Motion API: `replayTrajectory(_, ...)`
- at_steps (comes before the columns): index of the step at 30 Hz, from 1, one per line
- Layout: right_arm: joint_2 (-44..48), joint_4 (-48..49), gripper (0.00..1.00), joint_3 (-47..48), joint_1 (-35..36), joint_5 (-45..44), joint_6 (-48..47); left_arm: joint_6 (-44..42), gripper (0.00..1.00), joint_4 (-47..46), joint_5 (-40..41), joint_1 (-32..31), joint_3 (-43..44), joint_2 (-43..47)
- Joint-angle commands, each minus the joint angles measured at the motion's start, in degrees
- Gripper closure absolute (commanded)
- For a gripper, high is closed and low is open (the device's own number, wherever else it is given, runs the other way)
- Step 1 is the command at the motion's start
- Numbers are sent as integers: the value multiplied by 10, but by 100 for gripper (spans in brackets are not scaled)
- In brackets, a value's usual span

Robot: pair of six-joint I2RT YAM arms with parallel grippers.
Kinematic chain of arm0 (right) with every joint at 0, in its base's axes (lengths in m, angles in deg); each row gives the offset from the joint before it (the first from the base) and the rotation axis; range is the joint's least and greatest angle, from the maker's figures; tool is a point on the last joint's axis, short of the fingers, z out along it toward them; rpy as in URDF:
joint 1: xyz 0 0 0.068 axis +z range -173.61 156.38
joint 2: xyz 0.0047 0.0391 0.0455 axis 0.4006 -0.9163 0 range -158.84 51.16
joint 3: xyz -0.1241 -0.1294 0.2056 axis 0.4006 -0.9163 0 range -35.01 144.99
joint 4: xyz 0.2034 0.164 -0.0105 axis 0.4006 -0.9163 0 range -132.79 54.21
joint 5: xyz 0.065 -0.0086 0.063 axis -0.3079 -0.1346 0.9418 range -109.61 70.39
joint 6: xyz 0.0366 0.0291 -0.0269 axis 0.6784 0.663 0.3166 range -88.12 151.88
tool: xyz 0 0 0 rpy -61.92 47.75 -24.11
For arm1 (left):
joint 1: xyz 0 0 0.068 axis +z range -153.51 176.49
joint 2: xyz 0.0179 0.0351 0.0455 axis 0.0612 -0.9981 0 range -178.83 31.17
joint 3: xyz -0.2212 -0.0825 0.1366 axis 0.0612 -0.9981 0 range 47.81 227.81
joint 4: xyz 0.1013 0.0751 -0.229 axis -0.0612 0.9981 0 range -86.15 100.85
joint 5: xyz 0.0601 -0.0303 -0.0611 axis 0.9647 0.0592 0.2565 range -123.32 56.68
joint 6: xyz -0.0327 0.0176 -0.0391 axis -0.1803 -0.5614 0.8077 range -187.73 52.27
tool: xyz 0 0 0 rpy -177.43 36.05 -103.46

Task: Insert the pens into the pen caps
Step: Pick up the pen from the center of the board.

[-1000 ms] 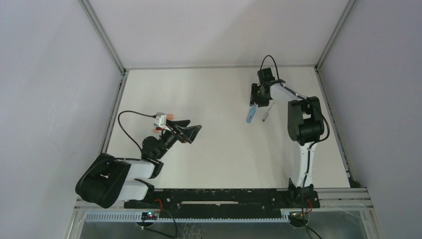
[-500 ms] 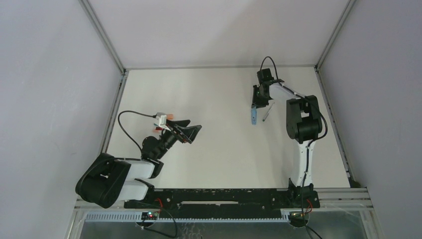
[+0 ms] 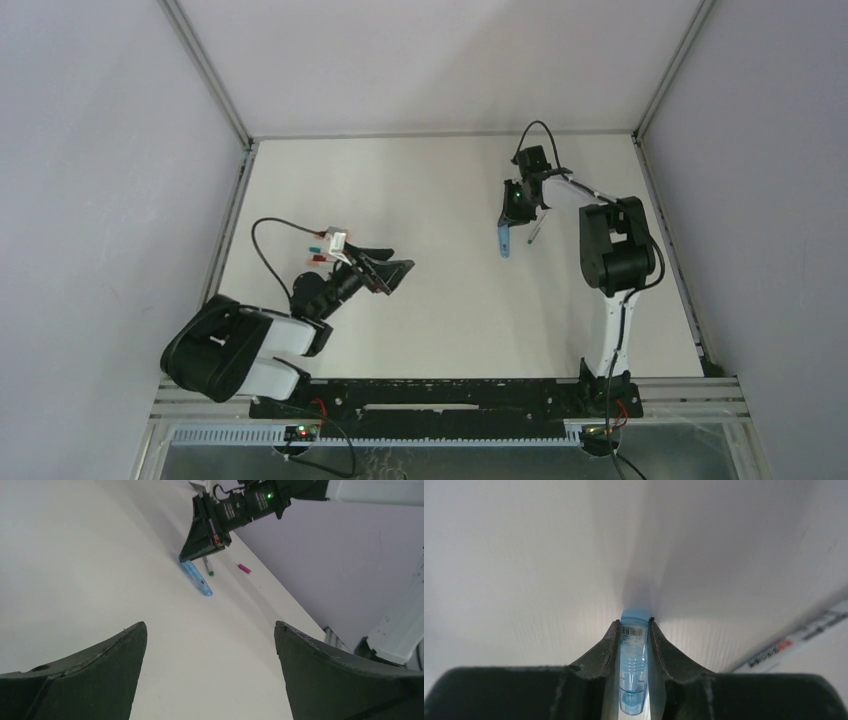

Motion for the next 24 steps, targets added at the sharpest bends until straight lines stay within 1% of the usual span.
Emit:
replayTrajectory(1,103,40,93,-49,-11,64,23,51,0,-31,-16,-42,49,-37)
replayTrajectory(4,155,64,93,-88,-19,89,45,62,0,-31,26,-93,71,-49)
replayTrajectory(6,192,81,93,-117,-25,102,58,60,2,-31,65,-131,86,-53)
replayTrajectory(8,228,94,94,-139,-29,110,70,52,6,-30,99,-161,104,-61)
replayTrajectory(10,261,104,94,-157,-31,111,77,41,6,-30,128,-188,125,-73)
replayTrajectory(14,320,120,96,-185,-31,114,86,9,11,-29,168,-235,178,-121)
replayTrajectory(20,388,143,96,-216,-26,120,93,-54,12,-30,203,-273,262,-207)
replayTrajectory(22,403,147,99,-223,-21,122,94,-53,17,-29,206,-273,288,-233)
replayTrajectory(24,416,153,100,-229,-17,122,95,-50,20,-28,206,-273,310,-255)
